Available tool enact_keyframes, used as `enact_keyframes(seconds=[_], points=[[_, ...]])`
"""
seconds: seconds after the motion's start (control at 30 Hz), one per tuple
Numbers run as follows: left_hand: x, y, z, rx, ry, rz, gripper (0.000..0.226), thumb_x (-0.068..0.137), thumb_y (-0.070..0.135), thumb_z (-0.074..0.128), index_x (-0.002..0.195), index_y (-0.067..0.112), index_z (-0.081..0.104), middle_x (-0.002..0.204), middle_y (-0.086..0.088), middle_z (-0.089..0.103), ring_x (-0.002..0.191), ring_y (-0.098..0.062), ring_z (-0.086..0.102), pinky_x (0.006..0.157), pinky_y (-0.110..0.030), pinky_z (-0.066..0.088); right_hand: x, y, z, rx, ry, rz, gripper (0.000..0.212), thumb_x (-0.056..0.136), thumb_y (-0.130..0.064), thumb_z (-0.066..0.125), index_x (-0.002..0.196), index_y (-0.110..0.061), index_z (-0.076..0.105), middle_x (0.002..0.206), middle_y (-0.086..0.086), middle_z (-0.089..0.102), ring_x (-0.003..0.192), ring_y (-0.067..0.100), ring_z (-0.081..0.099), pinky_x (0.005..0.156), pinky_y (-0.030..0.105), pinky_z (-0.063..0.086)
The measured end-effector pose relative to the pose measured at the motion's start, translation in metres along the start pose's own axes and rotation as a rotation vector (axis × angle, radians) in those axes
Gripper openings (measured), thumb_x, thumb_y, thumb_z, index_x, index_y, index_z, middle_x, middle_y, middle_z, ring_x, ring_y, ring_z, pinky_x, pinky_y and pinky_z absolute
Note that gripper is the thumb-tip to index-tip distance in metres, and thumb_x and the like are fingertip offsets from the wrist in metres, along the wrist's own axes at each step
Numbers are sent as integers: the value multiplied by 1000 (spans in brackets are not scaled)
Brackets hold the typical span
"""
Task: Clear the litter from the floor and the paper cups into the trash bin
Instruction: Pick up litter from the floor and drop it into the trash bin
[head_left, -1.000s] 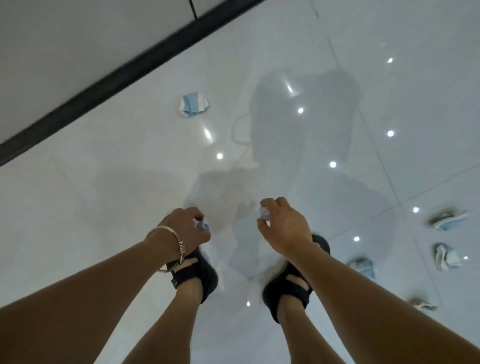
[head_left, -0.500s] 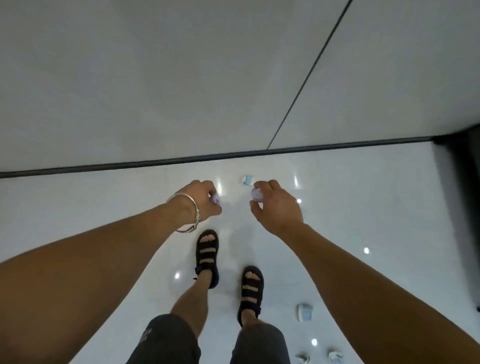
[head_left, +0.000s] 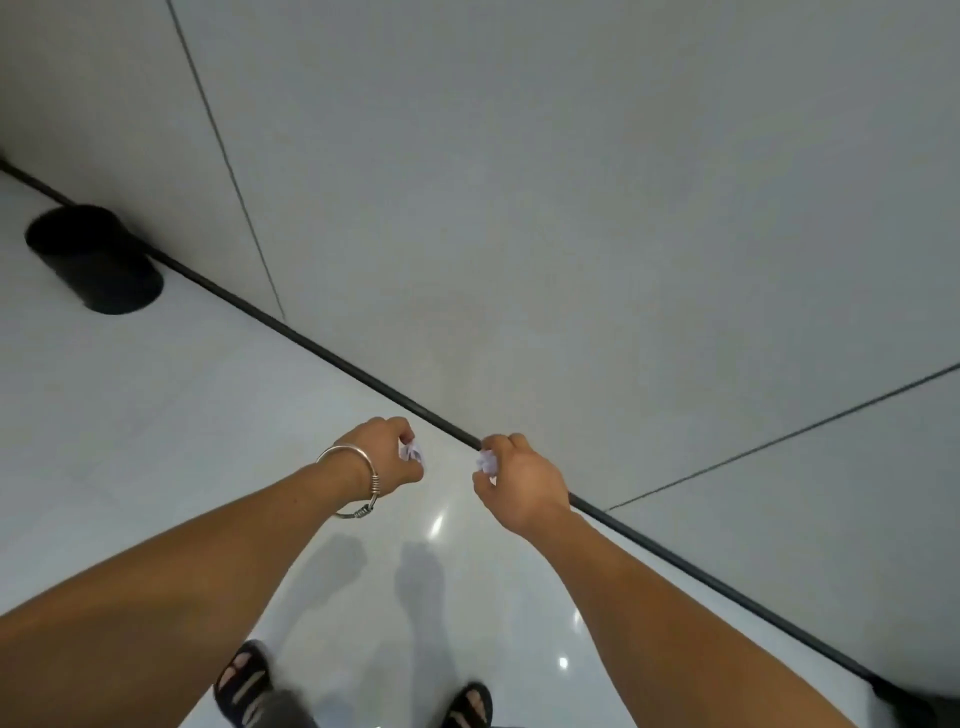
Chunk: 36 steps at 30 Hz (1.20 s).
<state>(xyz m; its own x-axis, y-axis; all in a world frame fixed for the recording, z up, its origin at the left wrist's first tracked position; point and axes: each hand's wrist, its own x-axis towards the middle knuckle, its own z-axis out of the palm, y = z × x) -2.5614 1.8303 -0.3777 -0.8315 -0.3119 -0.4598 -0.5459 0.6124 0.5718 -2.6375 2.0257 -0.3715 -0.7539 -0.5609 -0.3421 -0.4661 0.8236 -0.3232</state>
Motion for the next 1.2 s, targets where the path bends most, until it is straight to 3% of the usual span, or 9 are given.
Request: enact_keyframes(seconds=[0.27, 0.43, 0.7, 1.03, 1.2], points=[[-61, -169, -182, -28, 258, -159, 31, 80, 37, 60, 106, 21, 58, 100, 1, 61, 83, -19, 60, 76, -31, 52, 76, -237, 10, -90, 10, -215, 39, 95, -36, 47, 132, -24, 48, 128, -1, 50, 101, 23, 61, 79, 26, 44], [-82, -261, -270, 7, 348, -288, 33, 83, 37, 60, 110, 19, 57, 100, 0, 60, 87, -19, 57, 73, -28, 46, 112, -364, 21, -45, 6, -389, 44, 93, -37, 52, 135, -25, 48, 129, -1, 51, 104, 22, 60, 86, 29, 47], [-31, -329, -350, 34, 367, -326, 35, 83, 39, 58, 113, 22, 57, 106, 0, 60, 88, -17, 54, 74, -25, 44, 213, -477, 24, -83, -18, -509, 41, 93, -34, 53, 132, -25, 51, 128, -1, 51, 102, 22, 61, 86, 30, 48], [45, -402, -514, 66, 525, -475, 36, 84, 42, 55, 115, 24, 56, 108, -1, 59, 94, -21, 58, 79, -28, 49, 380, -630, 14, -106, -70, -650, 42, 92, -34, 52, 133, -26, 50, 130, 0, 50, 103, 23, 62, 89, 32, 49], [80, -458, -566, 44, 445, -496, 36, 85, 39, 55, 116, 22, 57, 112, -2, 58, 97, -20, 59, 80, -24, 46, 440, -696, 29, -144, -136, -678, 39, 92, -35, 52, 130, -27, 50, 132, -2, 48, 104, 21, 61, 84, 25, 44]])
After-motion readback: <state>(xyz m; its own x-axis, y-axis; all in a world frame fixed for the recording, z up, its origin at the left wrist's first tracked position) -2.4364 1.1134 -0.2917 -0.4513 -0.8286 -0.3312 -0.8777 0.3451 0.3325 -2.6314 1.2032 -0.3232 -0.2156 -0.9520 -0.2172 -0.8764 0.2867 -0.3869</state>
